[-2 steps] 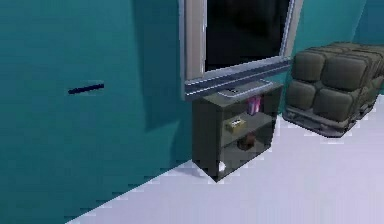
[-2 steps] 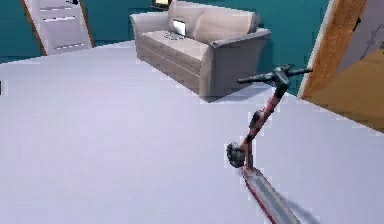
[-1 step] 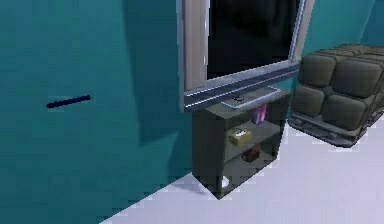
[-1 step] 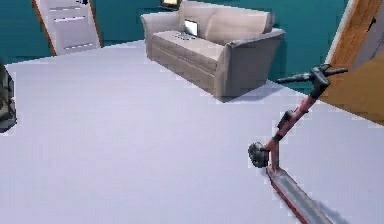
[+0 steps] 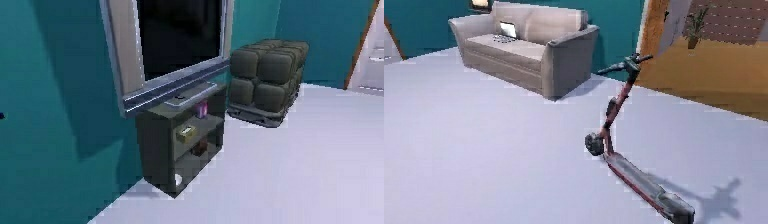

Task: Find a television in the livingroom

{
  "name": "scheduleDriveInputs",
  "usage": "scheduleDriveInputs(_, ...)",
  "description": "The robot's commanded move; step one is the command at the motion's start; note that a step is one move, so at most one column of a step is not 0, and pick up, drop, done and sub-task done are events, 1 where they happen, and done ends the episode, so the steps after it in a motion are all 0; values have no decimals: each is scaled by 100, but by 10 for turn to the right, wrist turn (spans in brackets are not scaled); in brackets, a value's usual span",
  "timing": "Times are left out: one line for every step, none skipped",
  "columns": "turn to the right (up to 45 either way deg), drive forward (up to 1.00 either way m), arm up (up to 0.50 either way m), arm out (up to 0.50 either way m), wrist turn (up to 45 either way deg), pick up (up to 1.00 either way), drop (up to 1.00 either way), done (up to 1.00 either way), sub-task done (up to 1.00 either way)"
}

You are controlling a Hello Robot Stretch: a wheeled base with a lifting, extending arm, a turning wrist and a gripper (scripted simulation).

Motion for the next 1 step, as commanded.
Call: scheduleDriveInputs(0, 40, 0, 0, 0, 0, 0, 0, 0)
